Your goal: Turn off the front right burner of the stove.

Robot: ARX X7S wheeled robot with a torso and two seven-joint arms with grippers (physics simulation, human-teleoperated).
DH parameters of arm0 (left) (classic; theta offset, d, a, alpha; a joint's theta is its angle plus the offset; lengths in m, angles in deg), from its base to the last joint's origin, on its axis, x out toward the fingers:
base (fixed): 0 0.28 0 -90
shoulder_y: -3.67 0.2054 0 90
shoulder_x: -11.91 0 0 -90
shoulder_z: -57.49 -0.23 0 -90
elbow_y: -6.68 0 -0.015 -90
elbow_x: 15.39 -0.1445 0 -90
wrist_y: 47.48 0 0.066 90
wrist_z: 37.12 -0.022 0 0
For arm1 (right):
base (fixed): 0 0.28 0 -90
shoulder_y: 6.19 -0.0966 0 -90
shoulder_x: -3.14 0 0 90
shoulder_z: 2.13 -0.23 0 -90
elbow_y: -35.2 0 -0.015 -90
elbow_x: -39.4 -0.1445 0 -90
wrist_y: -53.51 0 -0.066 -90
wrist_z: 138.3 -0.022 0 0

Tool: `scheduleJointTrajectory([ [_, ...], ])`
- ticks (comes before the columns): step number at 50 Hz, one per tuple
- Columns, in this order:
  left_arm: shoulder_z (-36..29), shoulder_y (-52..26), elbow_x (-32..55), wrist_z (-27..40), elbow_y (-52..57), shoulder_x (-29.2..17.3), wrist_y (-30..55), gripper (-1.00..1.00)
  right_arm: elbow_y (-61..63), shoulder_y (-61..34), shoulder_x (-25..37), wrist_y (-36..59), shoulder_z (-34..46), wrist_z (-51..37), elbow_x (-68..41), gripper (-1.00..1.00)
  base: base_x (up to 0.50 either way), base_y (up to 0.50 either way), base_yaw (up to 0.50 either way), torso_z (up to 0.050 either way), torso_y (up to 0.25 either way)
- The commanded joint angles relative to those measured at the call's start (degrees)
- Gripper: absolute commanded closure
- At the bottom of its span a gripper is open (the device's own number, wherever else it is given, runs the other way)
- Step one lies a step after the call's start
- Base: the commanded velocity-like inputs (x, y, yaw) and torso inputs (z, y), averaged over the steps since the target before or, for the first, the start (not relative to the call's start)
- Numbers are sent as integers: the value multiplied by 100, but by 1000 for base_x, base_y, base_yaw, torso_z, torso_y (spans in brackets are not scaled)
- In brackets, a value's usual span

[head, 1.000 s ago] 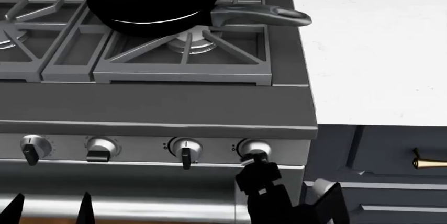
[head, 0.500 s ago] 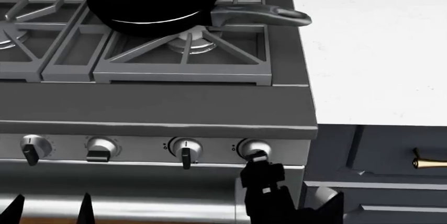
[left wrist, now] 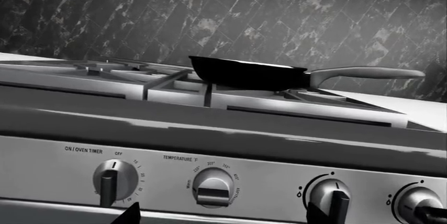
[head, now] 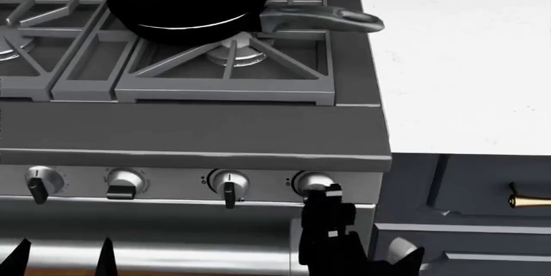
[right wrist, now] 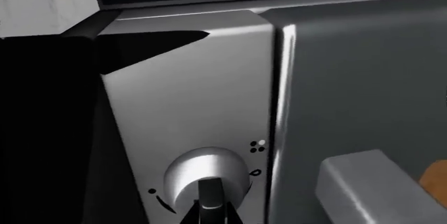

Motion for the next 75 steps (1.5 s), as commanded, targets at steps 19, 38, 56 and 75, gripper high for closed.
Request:
scheduleJointTrajectory([
  [19,-41,11,10,18,-33,-21,-28,-100,-430,-260,-121,-117,-110,-233,-875,100,19,2,10,-2,0],
  [38,-65,0,16,42,0,-47,-11,-100,-281,-236,-145,-228,-87,-355,-1844,100,20,2,10,-2,0],
  [56,-81,-6,28,49,-36,-62,-28,-100,-302,-302,-162,-352,16,-284,-3003,100,21,3,12,-2,0],
  [75,-99,-36,46,57,-21,-89,-13,-100,-297,-373,-138,-559,143,-252,-4107,100,27,4,14,-2,0],
])
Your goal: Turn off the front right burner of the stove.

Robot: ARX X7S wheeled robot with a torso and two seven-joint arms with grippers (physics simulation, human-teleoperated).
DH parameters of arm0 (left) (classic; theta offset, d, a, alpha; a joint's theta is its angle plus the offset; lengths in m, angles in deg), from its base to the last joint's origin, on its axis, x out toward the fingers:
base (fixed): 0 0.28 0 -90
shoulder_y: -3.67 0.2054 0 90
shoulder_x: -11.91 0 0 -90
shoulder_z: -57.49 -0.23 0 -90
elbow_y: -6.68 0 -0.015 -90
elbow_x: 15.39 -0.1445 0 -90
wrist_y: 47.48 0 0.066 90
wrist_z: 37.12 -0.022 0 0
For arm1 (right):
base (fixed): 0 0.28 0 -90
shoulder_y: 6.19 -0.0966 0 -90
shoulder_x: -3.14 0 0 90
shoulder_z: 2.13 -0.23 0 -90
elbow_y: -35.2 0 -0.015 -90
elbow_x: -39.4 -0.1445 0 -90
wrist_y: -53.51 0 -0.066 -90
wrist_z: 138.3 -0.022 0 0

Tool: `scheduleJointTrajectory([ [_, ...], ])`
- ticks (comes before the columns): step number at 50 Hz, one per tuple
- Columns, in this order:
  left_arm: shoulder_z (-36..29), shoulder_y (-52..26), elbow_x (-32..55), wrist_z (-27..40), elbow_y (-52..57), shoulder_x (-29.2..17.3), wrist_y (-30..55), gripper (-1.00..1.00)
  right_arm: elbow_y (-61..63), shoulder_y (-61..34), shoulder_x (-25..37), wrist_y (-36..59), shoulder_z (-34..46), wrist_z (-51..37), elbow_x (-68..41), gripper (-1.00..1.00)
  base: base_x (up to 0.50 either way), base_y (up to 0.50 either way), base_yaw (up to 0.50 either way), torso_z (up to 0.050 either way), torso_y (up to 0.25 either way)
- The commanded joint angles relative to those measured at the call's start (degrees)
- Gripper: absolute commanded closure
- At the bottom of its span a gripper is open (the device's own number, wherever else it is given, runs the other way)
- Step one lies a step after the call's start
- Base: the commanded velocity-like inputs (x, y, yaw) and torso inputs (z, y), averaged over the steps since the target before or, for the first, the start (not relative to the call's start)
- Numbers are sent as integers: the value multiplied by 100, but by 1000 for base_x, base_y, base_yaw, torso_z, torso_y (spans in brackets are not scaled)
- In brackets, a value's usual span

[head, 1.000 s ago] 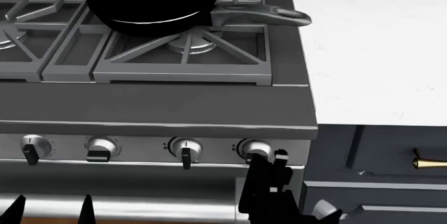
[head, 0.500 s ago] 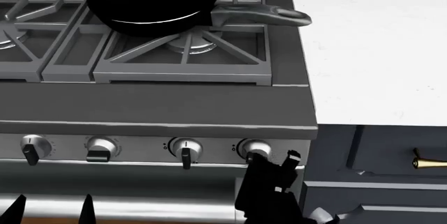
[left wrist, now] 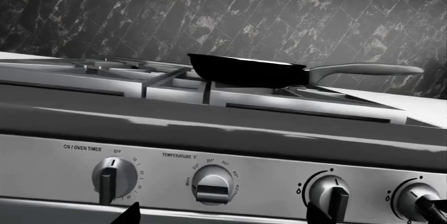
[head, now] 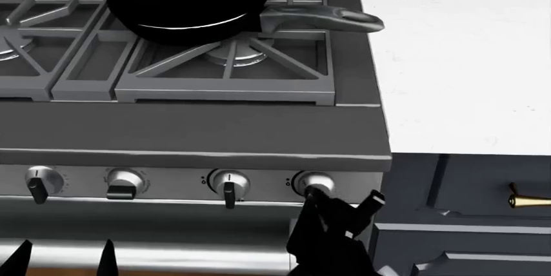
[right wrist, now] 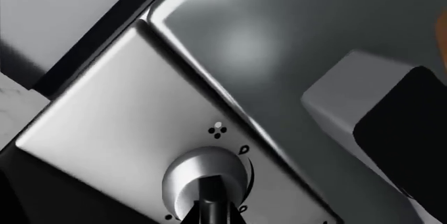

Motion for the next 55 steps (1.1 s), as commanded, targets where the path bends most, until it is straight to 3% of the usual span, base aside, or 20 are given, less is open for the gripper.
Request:
scheduleJointTrajectory([
  [1,-14,-20,7,6,6,-14,9,-100,-420,-383,-137,-176,175,-85,-462,100,26,0,22,0,0],
  [55,-78,-15,20,52,-24,-48,-6,-100,-440,-438,-137,-247,316,-206,-3456,100,26,5,18,-2,0],
])
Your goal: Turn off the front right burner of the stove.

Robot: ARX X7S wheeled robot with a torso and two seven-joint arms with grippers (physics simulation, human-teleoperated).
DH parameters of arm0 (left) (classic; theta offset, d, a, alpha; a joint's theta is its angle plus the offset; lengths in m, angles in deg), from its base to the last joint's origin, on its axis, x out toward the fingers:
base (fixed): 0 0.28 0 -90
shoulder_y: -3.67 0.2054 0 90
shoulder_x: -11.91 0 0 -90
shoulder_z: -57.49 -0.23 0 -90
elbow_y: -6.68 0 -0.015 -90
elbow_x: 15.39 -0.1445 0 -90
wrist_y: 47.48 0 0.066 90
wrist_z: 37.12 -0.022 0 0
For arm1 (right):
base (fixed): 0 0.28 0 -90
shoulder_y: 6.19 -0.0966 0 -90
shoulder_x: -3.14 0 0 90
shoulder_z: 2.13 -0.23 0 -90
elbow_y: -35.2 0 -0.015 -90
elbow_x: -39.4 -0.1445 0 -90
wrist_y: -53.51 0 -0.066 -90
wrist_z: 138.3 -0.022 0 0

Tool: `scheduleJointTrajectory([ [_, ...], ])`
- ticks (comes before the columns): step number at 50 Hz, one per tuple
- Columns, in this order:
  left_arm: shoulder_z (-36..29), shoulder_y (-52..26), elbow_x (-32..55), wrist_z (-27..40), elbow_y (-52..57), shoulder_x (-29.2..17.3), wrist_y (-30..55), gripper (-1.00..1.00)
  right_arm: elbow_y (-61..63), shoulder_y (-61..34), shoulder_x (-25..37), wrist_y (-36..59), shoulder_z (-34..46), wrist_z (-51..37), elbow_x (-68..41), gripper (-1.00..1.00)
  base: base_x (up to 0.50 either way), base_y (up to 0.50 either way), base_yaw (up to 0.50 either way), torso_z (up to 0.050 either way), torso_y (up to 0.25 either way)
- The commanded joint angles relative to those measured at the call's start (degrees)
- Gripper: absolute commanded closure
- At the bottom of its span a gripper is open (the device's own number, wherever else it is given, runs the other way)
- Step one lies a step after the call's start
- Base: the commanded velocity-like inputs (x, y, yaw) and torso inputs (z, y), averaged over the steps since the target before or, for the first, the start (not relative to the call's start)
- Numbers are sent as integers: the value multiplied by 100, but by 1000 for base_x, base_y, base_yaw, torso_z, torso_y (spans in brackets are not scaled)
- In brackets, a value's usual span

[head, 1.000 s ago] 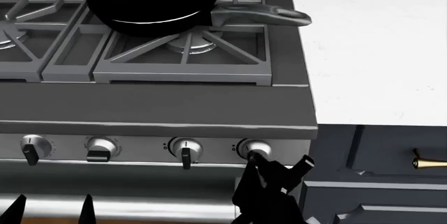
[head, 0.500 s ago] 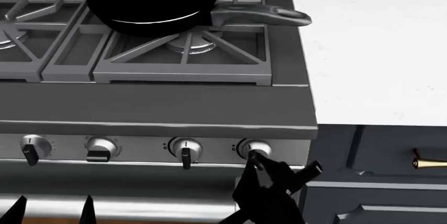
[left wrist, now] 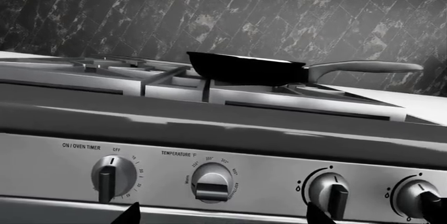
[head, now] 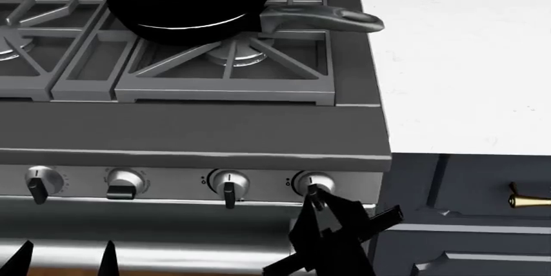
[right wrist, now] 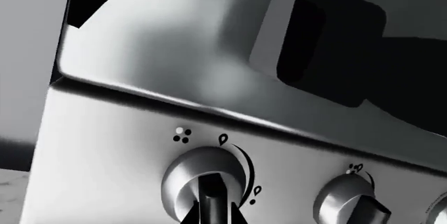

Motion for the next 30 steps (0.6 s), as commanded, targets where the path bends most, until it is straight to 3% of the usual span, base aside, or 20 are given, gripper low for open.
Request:
scheduleJointTrajectory([
  [1,-15,3,6,7,-8,-7,-4,-100,-394,-384,-345,-154,272,-107,-534,100,24,9,19,0,0],
  [13,-21,19,17,15,-20,-15,-24,-100,-378,-354,-425,-215,68,-213,-1139,100,24,6,17,-2,0],
  [22,-26,21,20,30,-11,-26,-21,-100,-221,-265,-438,-469,-895,-1027,-1166,100,15,4,15,-1,0],
  [27,-27,10,27,35,-3,-33,-17,-100,-941,-616,-438,-220,-1549,-1611,-1166,100,12,2,9,-2,0],
  [30,-29,-3,32,32,-8,-36,-13,-100,-870,-575,-438,-261,-1464,-1520,-1166,100,26,6,15,0,0],
])
